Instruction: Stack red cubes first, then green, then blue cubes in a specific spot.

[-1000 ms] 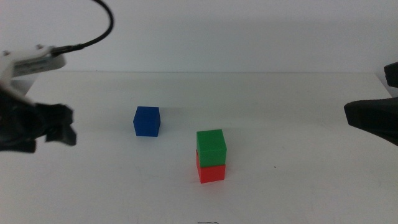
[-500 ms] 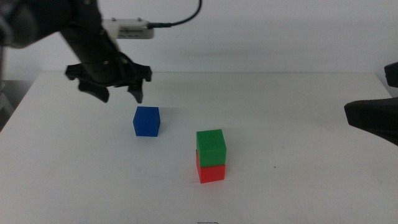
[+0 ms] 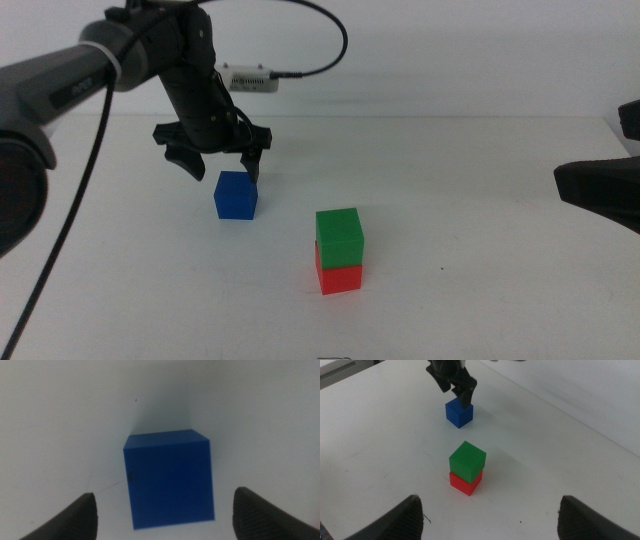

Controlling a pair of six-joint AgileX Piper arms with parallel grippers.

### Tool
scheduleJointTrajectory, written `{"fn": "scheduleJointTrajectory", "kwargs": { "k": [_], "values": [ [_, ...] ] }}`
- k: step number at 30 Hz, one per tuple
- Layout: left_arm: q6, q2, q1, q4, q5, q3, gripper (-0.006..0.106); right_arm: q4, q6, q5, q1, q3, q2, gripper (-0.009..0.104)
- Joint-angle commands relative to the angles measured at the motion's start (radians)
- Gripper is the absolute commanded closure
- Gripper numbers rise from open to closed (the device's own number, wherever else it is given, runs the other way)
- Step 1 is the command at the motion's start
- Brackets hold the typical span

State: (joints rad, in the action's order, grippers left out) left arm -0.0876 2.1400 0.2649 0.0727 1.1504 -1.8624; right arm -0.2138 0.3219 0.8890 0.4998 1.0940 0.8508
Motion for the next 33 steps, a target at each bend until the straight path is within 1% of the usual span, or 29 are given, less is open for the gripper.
{"fn": "scheduleJointTrajectory", "kwargs": {
  "k": [1,9,12,14,16,18,20,21,23,25,27,28,31,33],
  "values": [
    [0.015,-0.041,0.004,0.019,-0.018,-0.032,0.010,-0.008,0.014,-0.062,-0.007,0.022,-0.006,0.001],
    [0.029,0.020,0.004,0.021,-0.073,-0.031,0.010,-0.008,0.014,-0.062,-0.007,0.022,-0.006,0.001],
    [0.042,0.028,0.004,0.024,-0.089,-0.031,0.013,-0.008,0.014,-0.062,-0.007,0.022,-0.006,0.001],
    [0.043,0.037,0.004,0.025,-0.094,-0.031,0.020,-0.008,0.014,-0.062,-0.007,0.022,-0.006,0.001],
    [0.043,0.047,0.004,0.026,-0.106,-0.031,0.030,-0.008,0.014,-0.062,-0.007,0.022,-0.006,0.001],
    [0.043,0.058,0.004,0.026,-0.116,-0.031,0.042,-0.008,0.014,-0.062,-0.007,0.022,-0.006,0.001],
    [0.042,0.070,0.004,0.028,-0.122,-0.032,0.058,-0.008,0.014,-0.062,-0.007,0.022,-0.006,0.001],
    [0.042,0.071,0.003,0.033,-0.120,-0.032,0.063,-0.008,0.014,-0.062,-0.007,0.022,-0.006,0.001],
    [0.048,0.057,0.000,0.080,-0.100,-0.032,0.076,-0.008,0.014,-0.063,-0.007,0.022,-0.006,0.001],
    [0.082,0.028,0.000,0.093,-0.076,-0.032,0.086,-0.008,0.014,-0.063,-0.007,0.022,-0.006,0.001],
    [0.088,-0.013,0.000,0.086,-0.027,-0.032,0.092,-0.008,0.014,-0.063,-0.007,0.022,-0.006,0.001],
    [0.055,-0.036,0.000,0.078,0.006,-0.032,0.093,-0.008,0.014,-0.063,-0.007,0.022,-0.006,0.001],
    [-0.112,-0.106,0.011,0.034,0.118,-0.025,0.096,-0.008,0.014,-0.063,-0.007,0.022,-0.006,0.001],
    [-0.213,-0.162,0.043,-0.024,0.156,-0.001,0.096,-0.008,0.014,-0.063,-0.007,0.022,-0.006,0.001]
  ]
}}
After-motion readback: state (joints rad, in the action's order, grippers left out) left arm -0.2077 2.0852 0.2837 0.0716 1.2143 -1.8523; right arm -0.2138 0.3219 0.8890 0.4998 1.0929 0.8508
